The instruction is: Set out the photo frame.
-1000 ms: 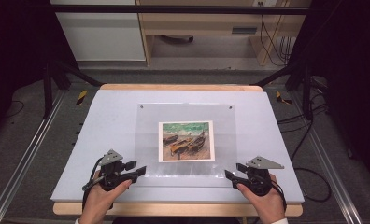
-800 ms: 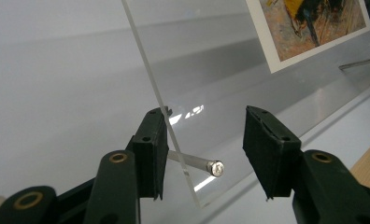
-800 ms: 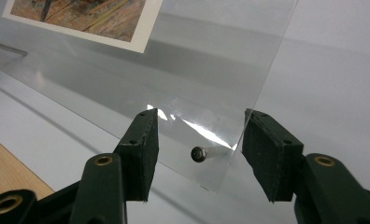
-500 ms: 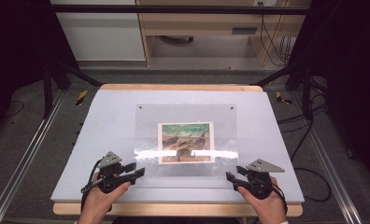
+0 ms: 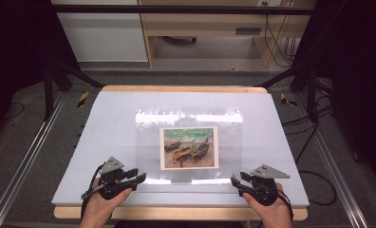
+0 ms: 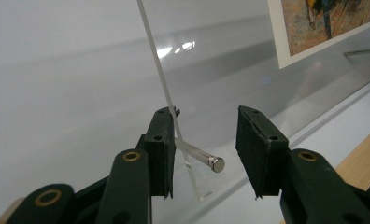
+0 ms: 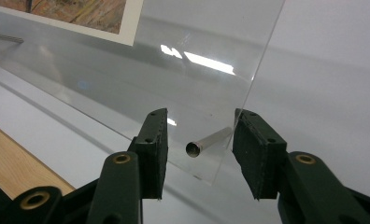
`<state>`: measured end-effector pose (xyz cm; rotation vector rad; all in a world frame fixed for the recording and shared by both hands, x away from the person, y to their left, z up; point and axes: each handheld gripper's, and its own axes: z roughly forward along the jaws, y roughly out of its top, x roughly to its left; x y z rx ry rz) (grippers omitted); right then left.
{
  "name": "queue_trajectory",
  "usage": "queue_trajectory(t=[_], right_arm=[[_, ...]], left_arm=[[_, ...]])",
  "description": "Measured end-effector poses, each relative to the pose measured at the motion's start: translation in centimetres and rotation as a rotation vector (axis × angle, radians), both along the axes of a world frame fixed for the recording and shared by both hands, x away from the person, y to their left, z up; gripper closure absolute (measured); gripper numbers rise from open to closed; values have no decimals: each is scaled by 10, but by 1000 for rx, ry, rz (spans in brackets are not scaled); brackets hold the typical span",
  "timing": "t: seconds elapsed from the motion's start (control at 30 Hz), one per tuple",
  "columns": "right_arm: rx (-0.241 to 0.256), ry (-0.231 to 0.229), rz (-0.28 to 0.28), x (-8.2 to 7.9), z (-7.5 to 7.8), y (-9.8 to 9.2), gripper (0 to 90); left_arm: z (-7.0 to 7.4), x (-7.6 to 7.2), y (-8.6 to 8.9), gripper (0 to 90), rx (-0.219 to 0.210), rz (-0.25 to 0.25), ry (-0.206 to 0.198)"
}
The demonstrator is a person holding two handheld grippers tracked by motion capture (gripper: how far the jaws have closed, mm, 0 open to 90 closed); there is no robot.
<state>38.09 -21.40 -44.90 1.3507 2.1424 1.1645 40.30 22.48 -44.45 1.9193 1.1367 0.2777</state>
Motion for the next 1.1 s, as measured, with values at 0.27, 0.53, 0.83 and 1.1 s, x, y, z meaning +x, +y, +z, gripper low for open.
queue_trajectory(t=[0.27, 0.53, 0.83, 1.1], right_arm=[[-2, 13, -3, -3, -1, 0, 588], [-9, 17, -1, -4, -1, -1, 613], [-8, 30, -3, -7, -2, -1, 645], [-21, 29, 3, -8, -3, -2, 659]], left_arm=[[-1, -2, 0, 591, 8, 1, 3], [-1, -5, 0, 608, 10, 2, 8], [-2, -6, 2, 632, 17, -6, 18], [-3, -8, 2, 640, 27, -18, 22]])
